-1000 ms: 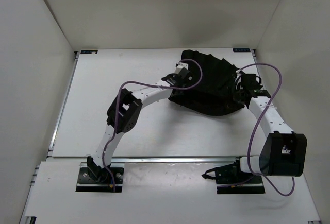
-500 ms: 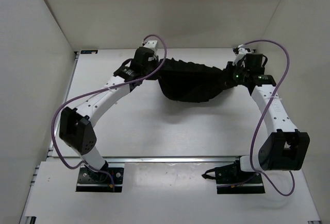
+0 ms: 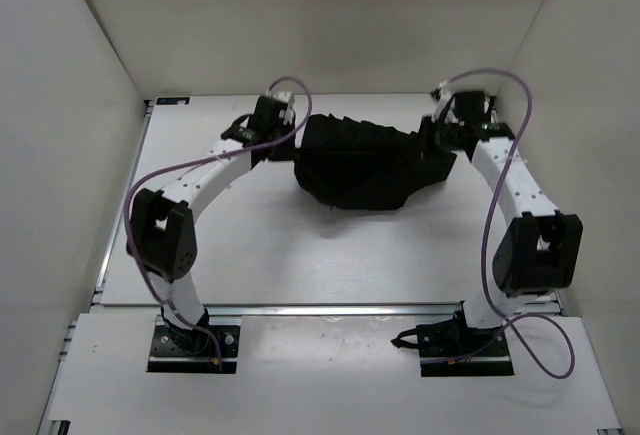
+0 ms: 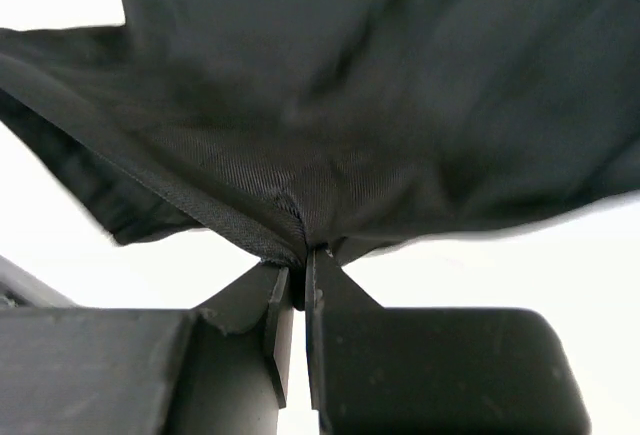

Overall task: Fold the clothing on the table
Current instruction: Flatten the skirt out

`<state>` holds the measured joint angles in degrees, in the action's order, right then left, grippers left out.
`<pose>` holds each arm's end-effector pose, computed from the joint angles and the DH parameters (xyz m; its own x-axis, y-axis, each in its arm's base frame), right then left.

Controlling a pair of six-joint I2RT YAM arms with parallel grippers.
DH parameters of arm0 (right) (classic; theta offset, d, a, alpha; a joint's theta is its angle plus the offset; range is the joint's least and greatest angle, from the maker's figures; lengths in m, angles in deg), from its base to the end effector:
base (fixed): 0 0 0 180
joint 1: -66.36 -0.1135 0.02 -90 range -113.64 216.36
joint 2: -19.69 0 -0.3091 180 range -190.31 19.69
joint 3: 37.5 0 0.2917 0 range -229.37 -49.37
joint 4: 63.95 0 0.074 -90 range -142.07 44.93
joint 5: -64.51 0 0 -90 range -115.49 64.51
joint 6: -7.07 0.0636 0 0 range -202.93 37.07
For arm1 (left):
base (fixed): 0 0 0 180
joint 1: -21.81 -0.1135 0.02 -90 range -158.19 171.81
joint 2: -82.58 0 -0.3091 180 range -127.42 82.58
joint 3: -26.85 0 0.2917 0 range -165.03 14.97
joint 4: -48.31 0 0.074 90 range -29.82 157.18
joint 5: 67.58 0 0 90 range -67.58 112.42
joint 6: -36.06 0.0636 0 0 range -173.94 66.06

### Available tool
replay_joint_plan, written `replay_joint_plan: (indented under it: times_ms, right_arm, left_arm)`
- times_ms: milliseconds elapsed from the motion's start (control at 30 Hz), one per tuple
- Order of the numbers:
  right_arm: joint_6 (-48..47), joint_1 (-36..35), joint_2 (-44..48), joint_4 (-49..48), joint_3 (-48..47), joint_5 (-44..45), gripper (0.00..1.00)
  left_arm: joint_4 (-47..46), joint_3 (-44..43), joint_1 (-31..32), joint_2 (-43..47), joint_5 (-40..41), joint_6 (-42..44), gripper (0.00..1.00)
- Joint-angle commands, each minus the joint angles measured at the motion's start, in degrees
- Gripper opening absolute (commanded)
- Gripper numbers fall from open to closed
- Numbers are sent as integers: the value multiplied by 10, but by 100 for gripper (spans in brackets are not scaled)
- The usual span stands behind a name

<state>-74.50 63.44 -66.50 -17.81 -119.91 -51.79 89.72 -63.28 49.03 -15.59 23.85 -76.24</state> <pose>0.3730 0.0472 0.3024 -0.8044 0.0906 -0.5872 -0.2150 0.8770 0.4297 0.3940 -0.2009 0.2741 -0.7932 -0.0186 -0.6087 0.1533 0.9612 -0.2291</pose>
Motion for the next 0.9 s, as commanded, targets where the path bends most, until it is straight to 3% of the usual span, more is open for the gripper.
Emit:
replay_joint_plan:
  times_ms: [0, 33, 67, 133, 167, 233, 300, 367, 433, 500, 633, 733, 867]
  right_arm:
    - [-38, 49, -67, 1, -244, 115, 0]
    - [-42, 51, -103, 19, -289, 111, 0]
    - [-46, 51, -126, 37, -421, 121, 0]
    - [-42, 49, -141, 38, -498, 126, 1]
    - [-39, 49, -137, 17, -505, 116, 0]
    - [-56, 45, -84, -24, -455, 130, 0]
    - [-81, 33, -38, -64, -376, 180, 0]
    - [-96, 34, 15, -72, -256, 197, 0]
    - [-88, 58, 59, -82, -149, 176, 0]
    - [-90, 56, 108, -87, -34, 178, 0]
    - [-65, 16, 218, -47, 169, 170, 0]
    - [-26, -11, 277, 16, 239, 145, 0]
    - [3, -6, 337, 36, 266, 96, 0]
  left_arm:
    - [54, -164, -74, -55, 126, 36, 0]
    - [73, -253, -78, -69, 131, 38, 0]
    - [82, -348, -77, -103, 137, 47, 0]
    - [85, -460, -74, -116, 152, 61, 0]
    - [63, -492, -68, -111, 167, 69, 0]
    - [13, -469, -49, -59, 209, 86, 0]
    - [-58, -365, -33, -8, 240, 119, 0]
    - [-71, -279, -24, 31, 250, 125, 0]
    - [-59, -195, -24, 67, 246, 105, 0]
    - [-42, -54, -24, 111, 236, 80, 0]
    - [-4, 162, 4, 248, 218, 18, 0]
    - [73, 251, 27, 333, 171, -31, 0]
    - [126, 280, 35, 390, 129, -73, 0]
